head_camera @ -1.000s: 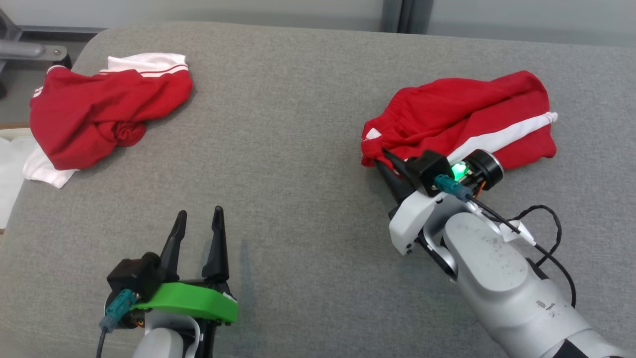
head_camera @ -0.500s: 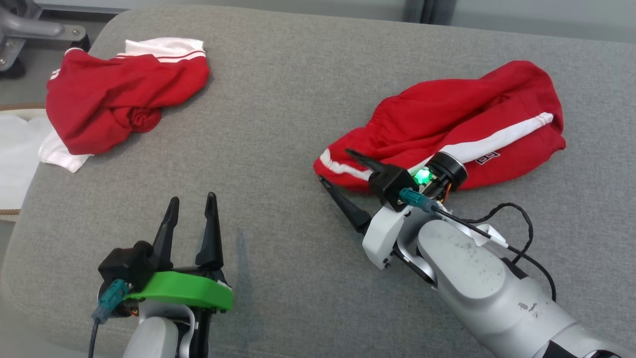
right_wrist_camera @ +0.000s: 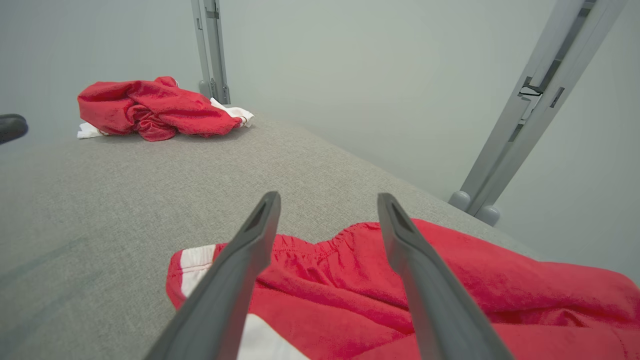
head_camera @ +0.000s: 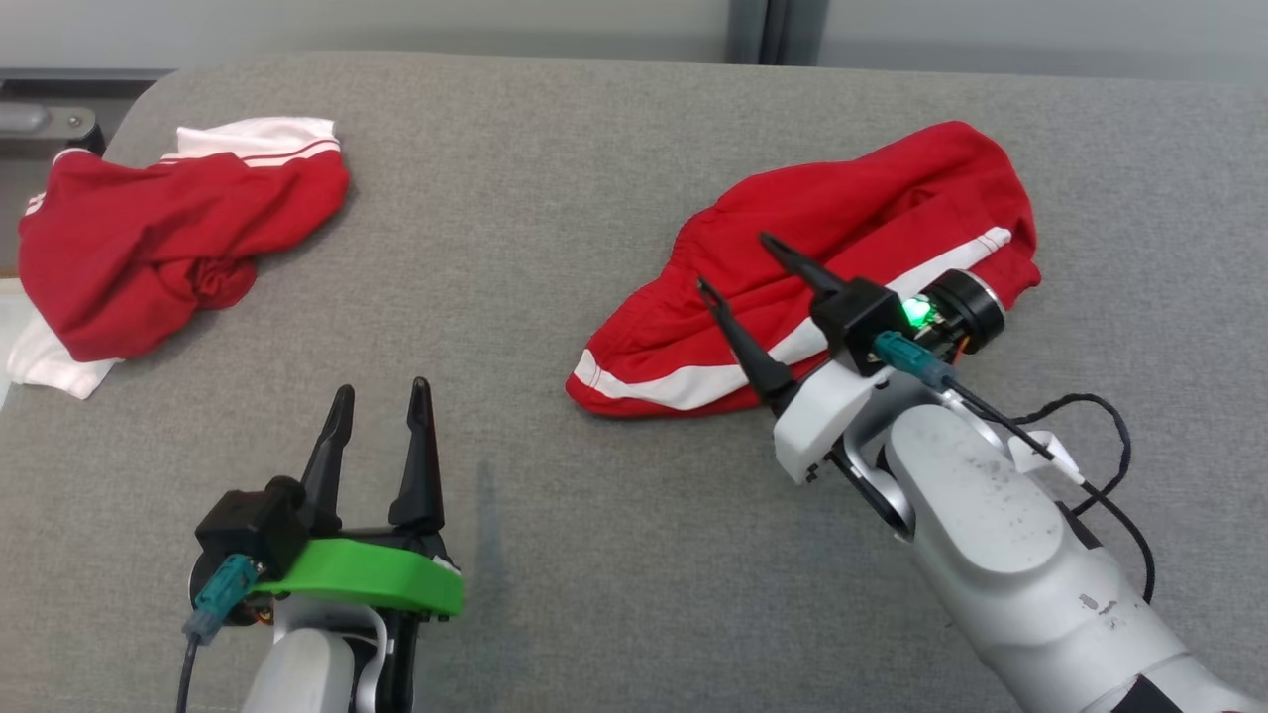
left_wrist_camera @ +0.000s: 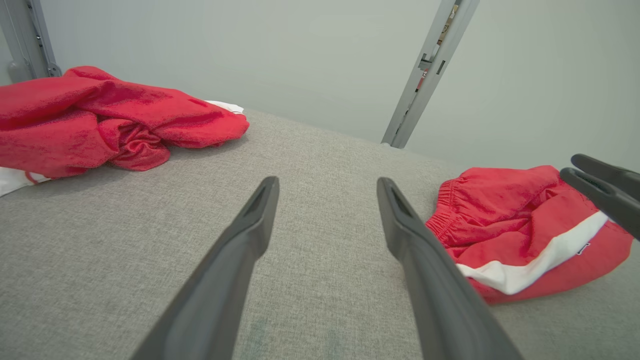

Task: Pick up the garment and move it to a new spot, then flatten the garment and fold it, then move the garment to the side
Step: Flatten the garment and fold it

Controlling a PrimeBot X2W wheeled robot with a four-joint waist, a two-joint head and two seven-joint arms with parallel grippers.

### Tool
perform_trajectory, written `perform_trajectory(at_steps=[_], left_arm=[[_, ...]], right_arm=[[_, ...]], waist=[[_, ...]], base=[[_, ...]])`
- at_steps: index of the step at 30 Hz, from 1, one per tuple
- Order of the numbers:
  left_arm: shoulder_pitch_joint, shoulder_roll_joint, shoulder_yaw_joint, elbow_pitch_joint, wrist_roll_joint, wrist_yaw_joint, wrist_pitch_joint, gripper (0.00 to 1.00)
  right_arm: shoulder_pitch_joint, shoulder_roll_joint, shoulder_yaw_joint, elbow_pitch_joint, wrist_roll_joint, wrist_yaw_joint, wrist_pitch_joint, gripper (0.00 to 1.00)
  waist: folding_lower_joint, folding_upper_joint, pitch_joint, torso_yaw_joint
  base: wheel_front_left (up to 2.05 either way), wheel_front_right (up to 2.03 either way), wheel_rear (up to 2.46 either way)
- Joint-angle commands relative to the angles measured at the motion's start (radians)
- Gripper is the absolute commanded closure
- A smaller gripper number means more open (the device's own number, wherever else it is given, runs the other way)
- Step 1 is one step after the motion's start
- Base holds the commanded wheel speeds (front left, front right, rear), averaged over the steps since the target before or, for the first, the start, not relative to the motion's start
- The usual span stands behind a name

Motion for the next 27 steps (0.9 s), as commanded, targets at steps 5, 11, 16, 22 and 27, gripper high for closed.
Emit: perform_trajectory(at_steps=[5,11,16,22,27], left_arm=[[-0.005,0.003,0.002,-0.004,0.016,-0.009,-0.001,0.00],[0.030,0.003,0.014,0.009,0.023,-0.012,-0.001,0.00],[0.064,0.003,0.029,0.022,0.023,-0.013,-0.001,0.00],[0.118,0.003,0.030,0.025,0.004,-0.013,-0.001,0.00],[0.161,0.003,0.033,0.022,-0.005,-0.006,-0.001,0.00]], right_arm=[[0.088,-0.004,-0.164,-0.071,-0.061,-0.001,-0.005,0.00],[0.198,-0.003,-0.328,-0.153,-0.083,-0.001,-0.005,0.00],[0.292,-0.003,-0.418,-0.204,-0.068,-0.001,-0.005,0.00],[0.415,-0.003,-0.491,-0.255,-0.041,-0.001,-0.005,0.00],[0.494,-0.004,-0.503,-0.290,-0.026,-0.001,-0.005,0.00]], waist=[[0.0000,0.0000,-0.046,-0.062],[0.0000,0.0000,-0.084,-0.110],[0.0000,0.0000,-0.121,-0.139],[0.0000,0.0000,-0.166,-0.147],[0.0000,0.0000,-0.181,-0.149]], base=[[0.00,0.00,0.00],[0.00,0.00,0.00],[0.00,0.00,0.00],[0.00,0.00,0.00],[0.00,0.00,0.00]])
